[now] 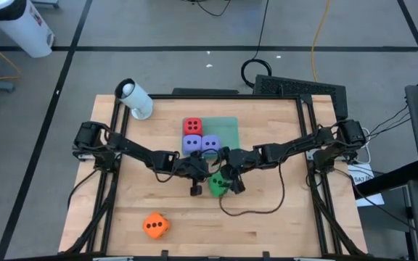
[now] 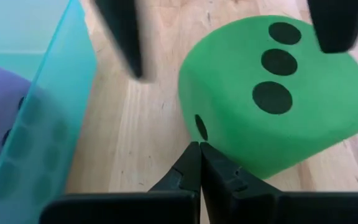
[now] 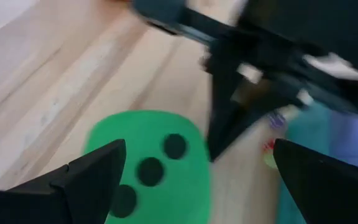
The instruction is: Pick & Place Dice
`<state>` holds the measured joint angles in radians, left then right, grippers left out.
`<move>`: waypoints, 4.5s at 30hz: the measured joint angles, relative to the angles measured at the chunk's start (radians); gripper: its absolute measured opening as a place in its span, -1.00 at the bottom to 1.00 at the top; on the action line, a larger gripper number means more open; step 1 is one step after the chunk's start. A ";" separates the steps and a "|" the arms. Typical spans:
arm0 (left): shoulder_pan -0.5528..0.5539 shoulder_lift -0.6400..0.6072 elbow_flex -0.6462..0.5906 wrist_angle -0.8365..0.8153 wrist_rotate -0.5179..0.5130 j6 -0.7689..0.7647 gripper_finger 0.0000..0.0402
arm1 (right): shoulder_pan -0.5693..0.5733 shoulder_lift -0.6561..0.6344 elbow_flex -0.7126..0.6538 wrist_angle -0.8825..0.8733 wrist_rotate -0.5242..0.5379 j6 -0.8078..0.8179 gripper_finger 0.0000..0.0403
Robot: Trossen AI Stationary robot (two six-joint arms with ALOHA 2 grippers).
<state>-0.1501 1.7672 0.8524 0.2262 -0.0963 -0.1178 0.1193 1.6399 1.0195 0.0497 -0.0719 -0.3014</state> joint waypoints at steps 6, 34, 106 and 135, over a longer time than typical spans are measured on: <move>0.002 -0.010 0.000 -0.002 -0.009 -0.005 -0.95 | -0.013 -0.043 0.020 -0.026 -0.019 0.082 0.99; 0.000 -0.127 -0.001 -0.120 -0.008 -0.052 -0.97 | 0.021 -0.032 0.023 -0.114 -0.109 0.203 0.99; -0.001 -0.068 -0.002 -0.093 -0.008 -0.058 -0.98 | 0.082 0.200 0.040 -0.042 0.077 0.154 0.99; -0.001 -0.071 -0.002 -0.097 -0.007 -0.060 -0.98 | 0.074 0.169 0.042 0.044 -0.037 0.238 0.92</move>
<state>-0.1509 1.6967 0.8509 0.1289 -0.1032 -0.1780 0.1933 1.8091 1.0611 0.0940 -0.1090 -0.0630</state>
